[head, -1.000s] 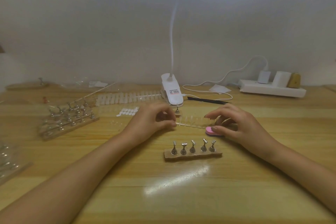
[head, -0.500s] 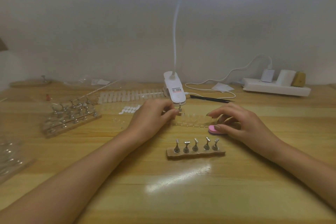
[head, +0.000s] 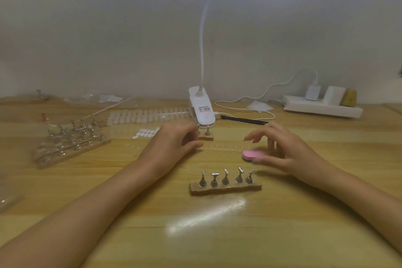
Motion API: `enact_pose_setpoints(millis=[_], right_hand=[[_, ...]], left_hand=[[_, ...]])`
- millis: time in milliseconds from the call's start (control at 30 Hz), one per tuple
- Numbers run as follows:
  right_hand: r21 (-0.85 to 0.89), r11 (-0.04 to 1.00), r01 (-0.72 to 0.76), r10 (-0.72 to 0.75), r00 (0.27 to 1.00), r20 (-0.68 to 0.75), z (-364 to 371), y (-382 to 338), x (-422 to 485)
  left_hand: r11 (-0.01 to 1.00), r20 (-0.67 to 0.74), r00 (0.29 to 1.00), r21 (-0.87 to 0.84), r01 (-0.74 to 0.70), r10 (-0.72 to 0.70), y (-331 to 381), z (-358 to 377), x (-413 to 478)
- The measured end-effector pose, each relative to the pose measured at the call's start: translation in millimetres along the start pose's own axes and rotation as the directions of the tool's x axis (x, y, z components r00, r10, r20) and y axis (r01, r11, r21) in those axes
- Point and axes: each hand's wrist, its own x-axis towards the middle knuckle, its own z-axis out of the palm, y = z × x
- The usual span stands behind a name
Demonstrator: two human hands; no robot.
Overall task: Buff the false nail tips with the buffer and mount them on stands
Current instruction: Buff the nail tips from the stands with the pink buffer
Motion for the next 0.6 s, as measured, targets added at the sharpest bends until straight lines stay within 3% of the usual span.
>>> enact_pose_setpoints(millis=[67, 133, 300, 500, 600], right_hand=[[-0.026, 0.999, 0.029, -0.027, 0.997, 0.074, -1.0, 3.0, -0.5], [-0.044, 0.998, 0.043, -0.041, 0.998, 0.044, 1.0, 6.3, -0.1], [-0.068, 0.997, 0.023, -0.025, 0.999, -0.031, 4.4, 11.3, -0.3], [-0.123, 0.992, 0.007, -0.02, 0.994, -0.106, 3.8, 9.5, -1.3], [-0.055, 0.998, 0.029, -0.037, 0.989, -0.144, 3.2, 0.9, -1.1]], left_hand=[[0.997, -0.027, 0.999, 0.066, -0.03, 0.031, 1.7, -3.2, -0.8], [0.998, -0.021, 0.999, 0.054, -0.028, 0.029, 2.4, -8.1, 0.7], [0.994, 0.178, 0.983, -0.093, 0.061, -0.044, -0.9, -6.7, 0.7], [0.979, 0.091, 0.992, -0.172, 0.107, -0.092, 1.9, -2.9, -0.5], [0.957, 0.04, 0.992, -0.262, 0.127, -0.12, 8.6, -5.3, 0.2]])
